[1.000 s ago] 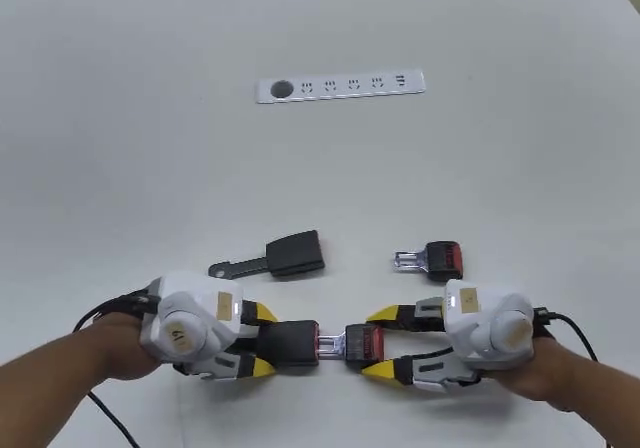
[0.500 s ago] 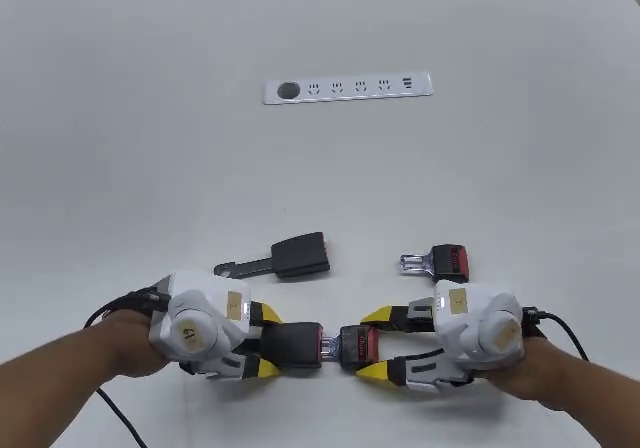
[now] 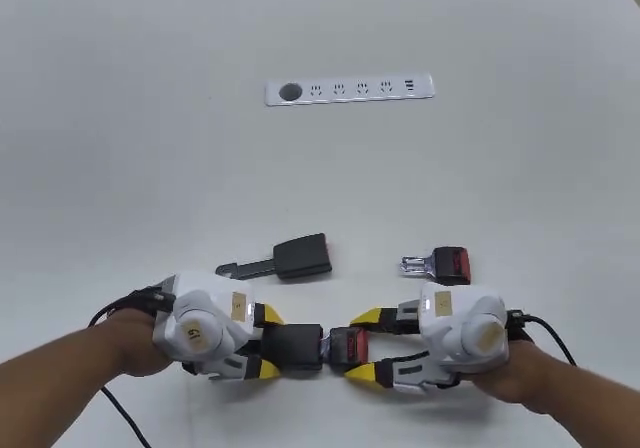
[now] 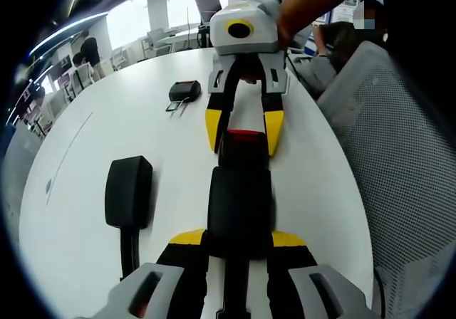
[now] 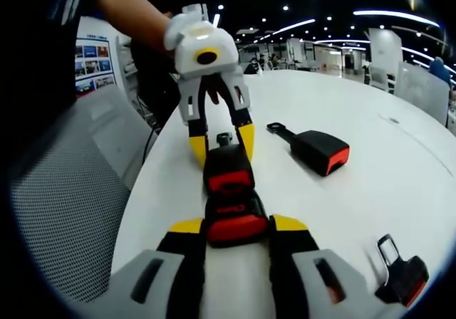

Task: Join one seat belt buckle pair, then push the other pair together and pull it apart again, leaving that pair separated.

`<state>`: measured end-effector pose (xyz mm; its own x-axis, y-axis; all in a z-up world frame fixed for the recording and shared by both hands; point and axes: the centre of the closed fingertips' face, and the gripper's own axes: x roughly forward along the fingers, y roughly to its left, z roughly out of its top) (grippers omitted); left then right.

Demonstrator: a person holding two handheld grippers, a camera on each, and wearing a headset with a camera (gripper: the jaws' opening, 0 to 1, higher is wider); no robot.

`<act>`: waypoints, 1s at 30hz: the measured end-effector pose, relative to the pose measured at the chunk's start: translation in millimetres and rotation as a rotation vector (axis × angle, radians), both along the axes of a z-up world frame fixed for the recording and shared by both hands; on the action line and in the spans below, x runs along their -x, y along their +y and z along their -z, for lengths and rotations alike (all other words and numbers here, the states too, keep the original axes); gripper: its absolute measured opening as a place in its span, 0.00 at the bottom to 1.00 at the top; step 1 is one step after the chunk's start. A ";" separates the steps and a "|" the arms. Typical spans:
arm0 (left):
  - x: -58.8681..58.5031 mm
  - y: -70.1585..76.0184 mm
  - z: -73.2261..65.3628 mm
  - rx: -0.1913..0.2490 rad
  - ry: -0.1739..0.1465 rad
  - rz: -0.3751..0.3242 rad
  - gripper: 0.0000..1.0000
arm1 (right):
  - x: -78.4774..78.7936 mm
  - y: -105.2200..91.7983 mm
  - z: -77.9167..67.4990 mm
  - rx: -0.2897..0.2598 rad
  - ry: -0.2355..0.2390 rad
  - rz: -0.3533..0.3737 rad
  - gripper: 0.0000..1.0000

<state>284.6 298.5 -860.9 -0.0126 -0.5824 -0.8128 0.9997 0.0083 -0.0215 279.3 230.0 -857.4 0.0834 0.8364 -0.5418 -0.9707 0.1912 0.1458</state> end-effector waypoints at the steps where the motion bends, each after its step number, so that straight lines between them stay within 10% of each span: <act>1: 0.0 0.0 0.1 0.000 0.000 -0.001 0.33 | -0.3 0.8 0.1 0.001 -0.001 0.000 0.35; 30: 1.2 1.6 -1.0 0.050 -0.008 0.008 0.33 | 2.0 -0.7 0.7 0.045 -0.059 -0.036 0.35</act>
